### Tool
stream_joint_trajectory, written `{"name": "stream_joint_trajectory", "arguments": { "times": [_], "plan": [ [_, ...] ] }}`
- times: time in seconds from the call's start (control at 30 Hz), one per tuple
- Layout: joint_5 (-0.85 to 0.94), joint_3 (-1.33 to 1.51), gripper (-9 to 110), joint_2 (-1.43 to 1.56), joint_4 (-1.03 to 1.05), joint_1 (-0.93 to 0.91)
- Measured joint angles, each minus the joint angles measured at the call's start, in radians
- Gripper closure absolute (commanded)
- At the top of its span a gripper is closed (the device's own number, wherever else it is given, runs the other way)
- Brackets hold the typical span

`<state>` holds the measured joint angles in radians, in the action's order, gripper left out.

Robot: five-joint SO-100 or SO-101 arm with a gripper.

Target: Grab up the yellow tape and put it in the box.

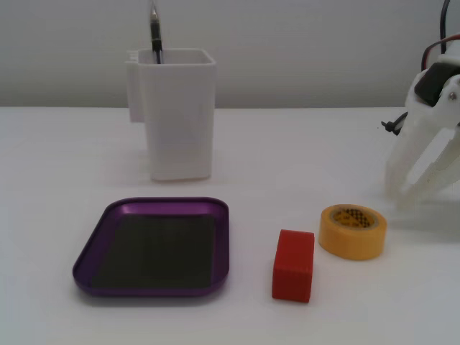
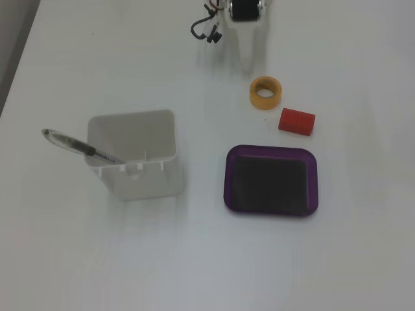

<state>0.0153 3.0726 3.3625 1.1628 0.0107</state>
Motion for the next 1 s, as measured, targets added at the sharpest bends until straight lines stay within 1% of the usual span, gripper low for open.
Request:
{"name": "stream_joint_trajectory", "arguments": {
  "times": [0.77,1.0],
  "plan": [
    [0.000,0.000,102,0.000,0.000,0.006],
    [0.000,-0.097,102,-0.003,0.000,0.006]
  ]
}}
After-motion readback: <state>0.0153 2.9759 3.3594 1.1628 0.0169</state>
